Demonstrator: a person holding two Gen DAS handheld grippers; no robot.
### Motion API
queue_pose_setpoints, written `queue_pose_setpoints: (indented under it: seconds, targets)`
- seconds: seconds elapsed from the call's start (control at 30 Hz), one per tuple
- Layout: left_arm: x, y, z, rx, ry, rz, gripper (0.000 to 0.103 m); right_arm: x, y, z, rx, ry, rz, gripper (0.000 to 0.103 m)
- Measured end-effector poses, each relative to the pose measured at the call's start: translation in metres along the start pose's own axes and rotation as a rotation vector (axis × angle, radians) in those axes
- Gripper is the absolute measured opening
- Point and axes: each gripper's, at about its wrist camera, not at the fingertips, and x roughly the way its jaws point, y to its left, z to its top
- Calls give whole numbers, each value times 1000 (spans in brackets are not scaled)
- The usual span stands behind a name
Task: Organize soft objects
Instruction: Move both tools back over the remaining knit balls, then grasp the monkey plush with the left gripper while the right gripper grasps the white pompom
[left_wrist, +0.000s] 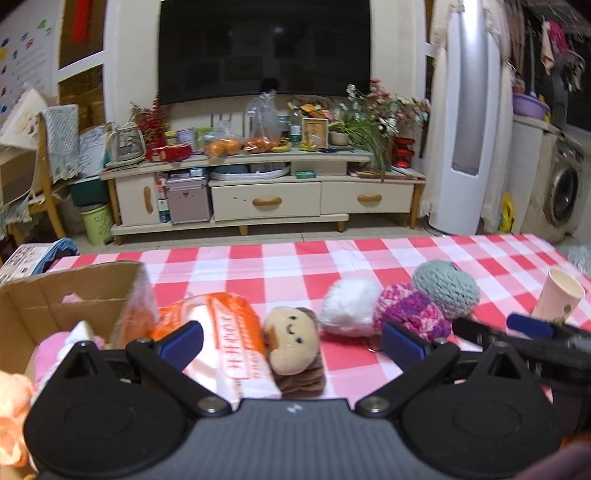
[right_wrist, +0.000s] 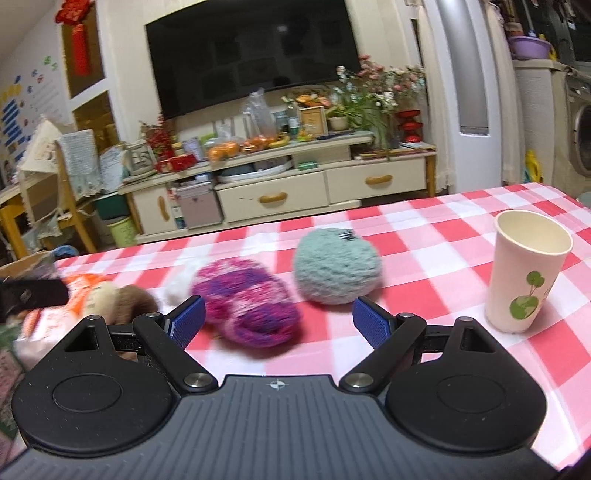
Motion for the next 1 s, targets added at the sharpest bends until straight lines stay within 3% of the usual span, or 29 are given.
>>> queue_pose_setpoints:
  seconds: [0.53,0.7,1.0]
  targets:
    - [52,-25,2,91,27,-9,101,70,-60,31,181,14,12,103]
    - [65,-22,0,66,60,-17,100,84,-60,34,160,23,27,103]
    - [79,-20,-4,36,107,-34,95,115,-59,32,125,126,75,103]
